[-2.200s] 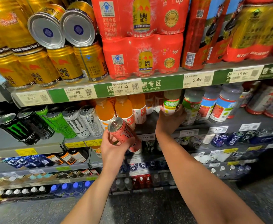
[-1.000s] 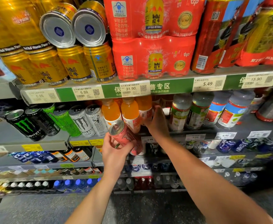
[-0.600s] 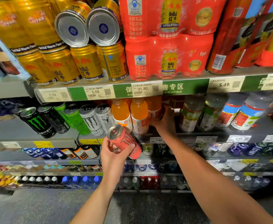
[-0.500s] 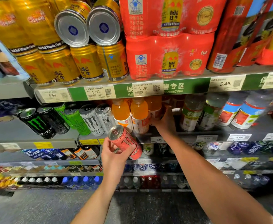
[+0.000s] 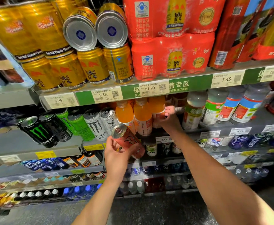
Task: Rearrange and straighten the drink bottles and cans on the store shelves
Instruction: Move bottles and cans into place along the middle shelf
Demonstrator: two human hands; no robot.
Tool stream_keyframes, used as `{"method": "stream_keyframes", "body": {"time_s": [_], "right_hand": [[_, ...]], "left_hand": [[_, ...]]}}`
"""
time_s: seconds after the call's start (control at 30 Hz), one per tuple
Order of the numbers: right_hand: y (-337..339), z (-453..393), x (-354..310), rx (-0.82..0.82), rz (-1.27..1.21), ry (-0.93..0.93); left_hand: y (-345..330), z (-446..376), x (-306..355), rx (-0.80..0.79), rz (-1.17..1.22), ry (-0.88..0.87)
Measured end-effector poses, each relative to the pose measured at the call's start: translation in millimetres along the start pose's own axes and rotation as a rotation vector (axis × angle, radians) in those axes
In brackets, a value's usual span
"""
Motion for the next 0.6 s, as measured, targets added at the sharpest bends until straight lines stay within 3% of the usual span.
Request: {"method": "stream_keyframes", "body": {"time_s": [0.13, 0.2, 0.37, 0.6], "right_hand": [[3.9, 3.0, -12.6, 0.094, 0.152, 0.199], [4.0, 4.4, -14.0, 0.154, 0.229, 0.211], [1.0, 14.0, -4.3, 0.419, 0.438, 0.057], [-5.1, 25.3, 0.6, 0.548, 0.435, -0.067]], "left_hand": [[10.0, -8.8, -4.6, -0.016, 0.007, 0.017], [12.0, -9.5, -3.2, -0.046, -0.015, 0.004], [20.4, -15.5, -4.1, -0.073, -0.112, -0.052], [21.4, -16.8, -5.4, -0.119, -0.089, -0.022]]}}
Point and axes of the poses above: each hand's wrist, its own z-axis away from the middle knuckle, its own y-axis out of the back of the hand, x = y × z, the point moved 1 cm from there along -z, towards the middle knuckle, and after that the axes turned 10 degrees about z, right-handed, at the moved point
